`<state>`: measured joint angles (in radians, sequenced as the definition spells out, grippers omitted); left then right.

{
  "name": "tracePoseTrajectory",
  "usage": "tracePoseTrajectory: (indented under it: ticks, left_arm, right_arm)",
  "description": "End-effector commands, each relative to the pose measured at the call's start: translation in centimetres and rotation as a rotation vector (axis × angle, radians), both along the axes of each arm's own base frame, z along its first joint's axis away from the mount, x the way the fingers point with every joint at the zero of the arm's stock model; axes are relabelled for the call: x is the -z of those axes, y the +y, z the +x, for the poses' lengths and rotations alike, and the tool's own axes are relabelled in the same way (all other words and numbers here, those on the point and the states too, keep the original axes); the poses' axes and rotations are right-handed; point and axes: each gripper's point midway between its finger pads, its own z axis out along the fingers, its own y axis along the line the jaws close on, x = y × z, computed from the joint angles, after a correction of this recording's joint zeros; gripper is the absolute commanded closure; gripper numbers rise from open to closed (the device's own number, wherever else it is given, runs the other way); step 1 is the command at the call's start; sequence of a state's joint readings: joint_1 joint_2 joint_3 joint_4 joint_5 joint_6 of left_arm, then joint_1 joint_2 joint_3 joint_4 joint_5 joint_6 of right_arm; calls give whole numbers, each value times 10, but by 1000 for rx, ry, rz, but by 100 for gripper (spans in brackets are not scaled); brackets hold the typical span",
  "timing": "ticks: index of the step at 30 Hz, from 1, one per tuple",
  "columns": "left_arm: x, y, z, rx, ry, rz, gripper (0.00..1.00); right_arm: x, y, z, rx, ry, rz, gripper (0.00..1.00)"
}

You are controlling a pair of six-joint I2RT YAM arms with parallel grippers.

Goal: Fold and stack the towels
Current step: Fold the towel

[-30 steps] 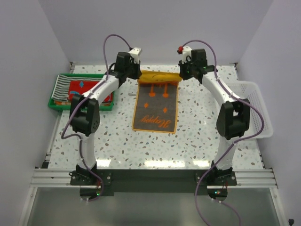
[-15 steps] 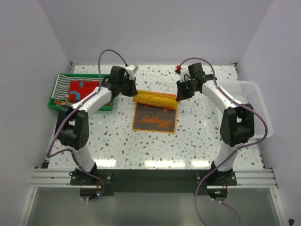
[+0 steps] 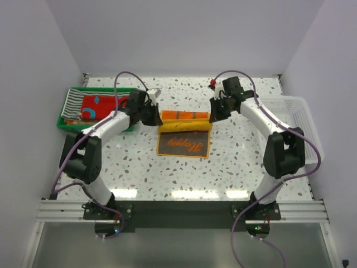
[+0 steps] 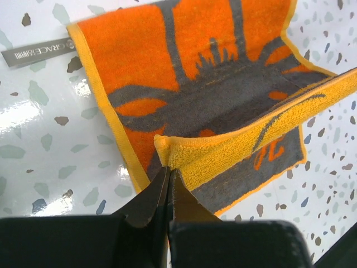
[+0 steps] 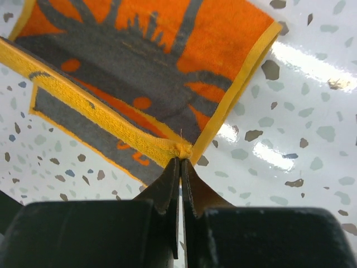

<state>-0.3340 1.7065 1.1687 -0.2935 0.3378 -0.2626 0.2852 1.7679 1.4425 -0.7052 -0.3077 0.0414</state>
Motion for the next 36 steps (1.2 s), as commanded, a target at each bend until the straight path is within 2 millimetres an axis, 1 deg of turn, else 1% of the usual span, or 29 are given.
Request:
tracePoseTrajectory:
  ticks: [1,2,3,4,5,6,8,9,10,11,12,13,14,15,17,18,20,23,28,30,31,35,36]
  left_arm:
    - [-48,0,16,-28,-114,-55,100]
    - [-50,0,14,-27,-109,-59,100]
    - [-50,-1,12,-23,-104,-61,100]
    - [-55,0,9,-21,-110,-67,100]
    - [-55,0,7,-21,-109,-66,100]
    - [-54,2,2,-19,-105,-65,100]
    - [-50,7,-2,-34,-103,-46,100]
    - [-43,11,-7,-36,-95,-30,100]
    - [-38,13,-9,-40,-90,-19,100]
    - [-27,16,-14,-40,-68,-5,100]
    - [-19,16,-15,-39,-49,3,100]
    - [-5,16,-20,-31,-18,6,100]
    - [-2,16,-22,-28,-12,4,100]
    - [9,16,-25,-26,12,13,100]
    - [26,18,-30,-27,53,26,100]
    - [34,17,-33,-25,76,28,100]
    - [42,15,-39,-28,101,17,100]
    - [45,14,-45,-34,116,0,100]
    - [44,16,-51,-52,112,-15,100]
    - [42,14,-51,-50,107,-21,100]
    - [37,13,-48,-49,96,-26,100]
    - [24,12,-44,-45,66,-34,100]
    - [23,12,-44,-45,61,-34,100]
  right_arm:
    - [-53,-14,9,48,-126,-19,100]
    - [-51,-15,6,48,-120,-23,100]
    - [-53,-16,3,49,-119,-23,100]
    - [-51,-16,0,46,-108,-22,100]
    - [-49,-16,-3,47,-95,-21,100]
    - [-43,-15,-10,41,-72,-15,100]
    - [-38,-12,-18,36,-52,-10,100]
    - [-28,-10,-27,26,-23,-11,100]
    - [-23,-9,-31,29,-10,-11,100]
    - [-9,-10,-40,31,26,-19,100]
    - [-3,-7,-42,22,30,-17,100]
    - [11,-5,-48,21,57,-25,100]
    - [19,-7,-52,25,82,-33,100]
    - [24,-3,-51,14,74,-28,100]
    - [42,-3,-56,23,106,-44,100]
    - [45,-2,-54,22,98,-44,100]
    - [53,-5,-54,30,102,-59,100]
    - [55,-5,-53,28,100,-68,100]
    - [55,-1,-54,12,100,-64,100]
    - [52,2,-53,5,91,-66,100]
    - [47,5,-50,0,76,-63,100]
    - [32,7,-42,-6,29,-65,100]
    - [31,7,-42,-7,30,-66,100]
